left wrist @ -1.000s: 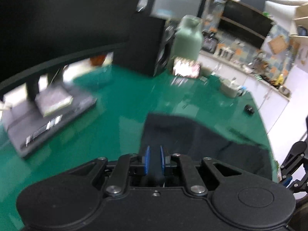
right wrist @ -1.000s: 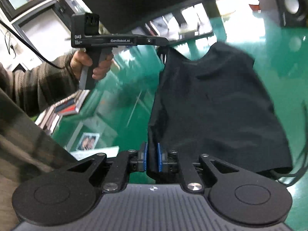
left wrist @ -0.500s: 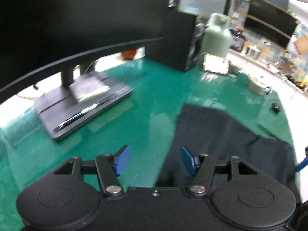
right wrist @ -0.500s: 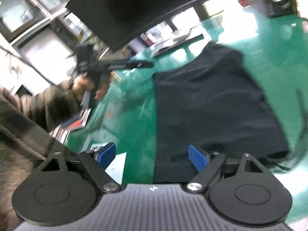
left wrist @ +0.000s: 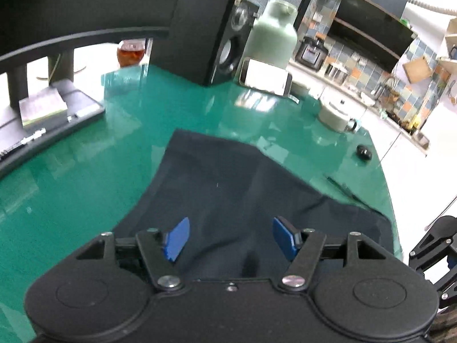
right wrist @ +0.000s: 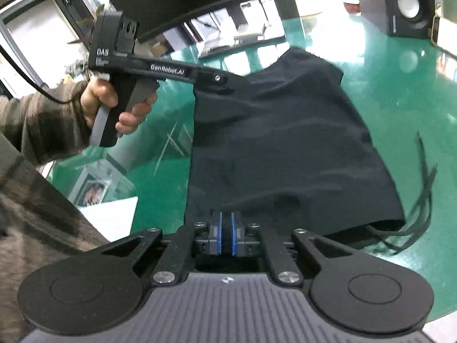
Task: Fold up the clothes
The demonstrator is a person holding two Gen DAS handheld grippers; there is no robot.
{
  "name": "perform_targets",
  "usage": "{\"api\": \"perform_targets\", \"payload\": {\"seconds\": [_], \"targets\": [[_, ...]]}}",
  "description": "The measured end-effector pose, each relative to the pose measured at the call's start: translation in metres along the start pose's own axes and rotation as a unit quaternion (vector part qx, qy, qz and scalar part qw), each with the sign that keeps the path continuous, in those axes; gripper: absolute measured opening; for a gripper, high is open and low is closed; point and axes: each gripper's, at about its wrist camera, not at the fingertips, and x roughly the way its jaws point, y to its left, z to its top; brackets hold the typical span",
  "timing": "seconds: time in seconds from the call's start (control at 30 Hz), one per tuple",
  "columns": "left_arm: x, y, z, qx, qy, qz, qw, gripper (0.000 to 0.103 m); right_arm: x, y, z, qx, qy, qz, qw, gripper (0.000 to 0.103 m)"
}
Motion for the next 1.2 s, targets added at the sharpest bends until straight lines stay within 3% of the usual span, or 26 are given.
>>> {"api": "perform_targets", "payload": {"seconds": [0.33,0.37,0.47,0.57,0.63,0.7,0.73,0.77,0.83,0.93,1.03,1.1,1.17,1.2], "targets": [[0.004,0.005,0.003,-0.024,0.013,-0.003,0.9996,0.064,-0.007,-0.001,-0.001,0.014,-0.003,0.001,1.000,0.007],[0.003,0.006,0.007,-0.038,0.014,-0.016,0.9991,0.066,-0.008,-0.002,0.000,0.022,-0.004,0.004,1.000,0.008],[0.001,0.010,0.026,-0.064,-0.004,-0.026,0.9976,0.089,-0.019,-0.010,0.005,0.062,-0.027,0.009,0.998,0.014],[0.007,0.019,0.050,-0.080,-0.025,-0.013,0.9964,0.090,-0.054,-0.040,0.011,0.167,-0.112,-0.022,0.979,0.027],[0.015,0.026,0.066,-0.079,-0.032,-0.004,0.9964,0.090,-0.069,-0.052,0.011,0.198,-0.139,-0.042,0.969,0.033],[0.027,0.032,0.082,-0.069,-0.031,0.005,0.9971,0.090,-0.091,-0.072,0.006,0.250,-0.189,-0.084,0.946,0.039],[0.034,0.032,0.088,-0.056,-0.027,0.008,0.9981,0.090,-0.096,-0.076,0.005,0.259,-0.196,-0.093,0.941,0.046],[0.041,0.031,0.093,-0.041,-0.022,0.010,0.9989,0.090,-0.104,-0.089,-0.003,0.286,-0.209,-0.110,0.928,0.049],[0.056,0.030,0.104,-0.012,-0.013,0.014,0.9998,0.090,-0.108,-0.097,-0.011,0.294,-0.213,-0.114,0.925,0.054],[0.073,0.023,0.111,0.032,0.006,0.005,0.9995,0.090,-0.107,-0.100,-0.018,0.285,-0.207,-0.115,0.929,0.057],[0.083,0.011,0.107,0.075,0.017,0.001,0.9970,0.074,-0.099,-0.102,-0.020,0.285,-0.202,-0.100,0.932,0.058],[0.087,0.006,0.104,0.092,0.024,-0.001,0.9954,0.047,-0.094,-0.102,-0.020,0.280,-0.198,-0.098,0.934,0.058],[0.093,0.000,0.101,0.110,0.034,-0.001,0.9934,0.032,-0.093,-0.103,-0.018,0.275,-0.196,-0.101,0.936,0.056],[0.096,-0.005,0.099,0.127,0.036,0.007,0.9912,0.029,-0.091,-0.105,-0.018,0.277,-0.192,-0.099,0.936,0.049]]}}
